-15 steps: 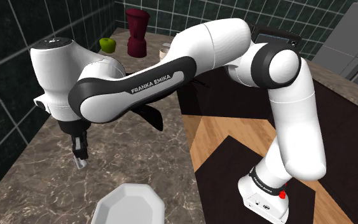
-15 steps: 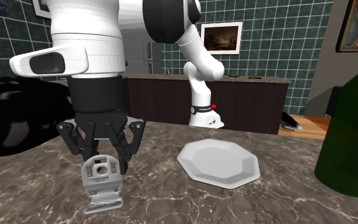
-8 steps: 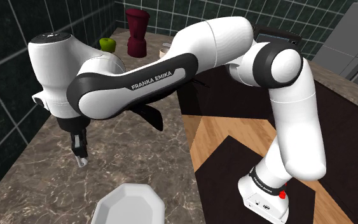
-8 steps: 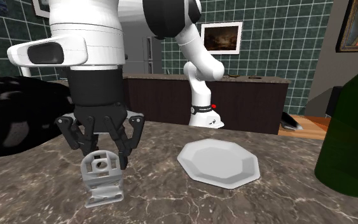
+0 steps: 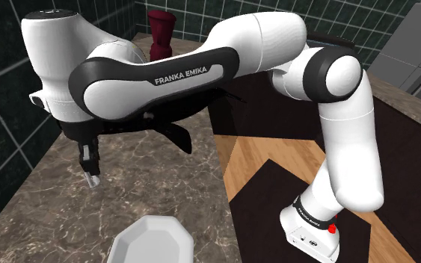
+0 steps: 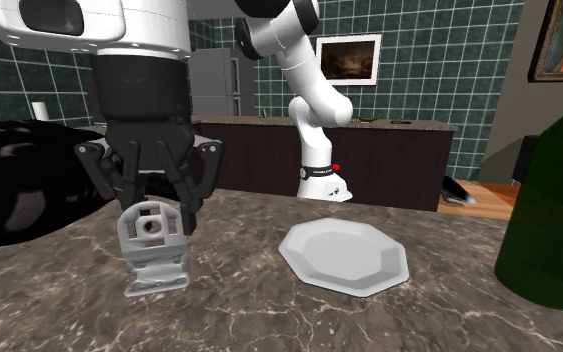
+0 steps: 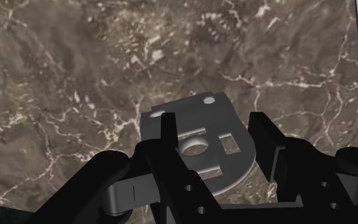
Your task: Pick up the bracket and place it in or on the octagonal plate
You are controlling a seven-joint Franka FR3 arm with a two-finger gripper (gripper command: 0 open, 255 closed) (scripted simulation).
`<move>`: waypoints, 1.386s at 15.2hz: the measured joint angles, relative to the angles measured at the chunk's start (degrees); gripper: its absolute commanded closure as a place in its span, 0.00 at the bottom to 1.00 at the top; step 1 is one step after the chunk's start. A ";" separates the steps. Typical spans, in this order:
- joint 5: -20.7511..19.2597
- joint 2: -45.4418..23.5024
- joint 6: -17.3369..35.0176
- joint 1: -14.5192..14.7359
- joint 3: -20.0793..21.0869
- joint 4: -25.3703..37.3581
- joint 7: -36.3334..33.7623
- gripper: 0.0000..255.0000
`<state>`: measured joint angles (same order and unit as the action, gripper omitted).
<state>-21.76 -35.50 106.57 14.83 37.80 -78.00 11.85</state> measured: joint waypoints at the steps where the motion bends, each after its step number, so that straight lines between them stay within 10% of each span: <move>1: 0.13 0.20 -0.62 0.08 0.10 0.46 0.05 1.00; 6: 0.63 0.77 -3.97 0.51 0.40 3.48 0.55 1.00; 21: 16.56 28.99 5.83 -6.58 9.82 -29.74 -4.04 1.00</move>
<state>-5.20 -6.51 112.40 8.25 47.62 -107.74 7.81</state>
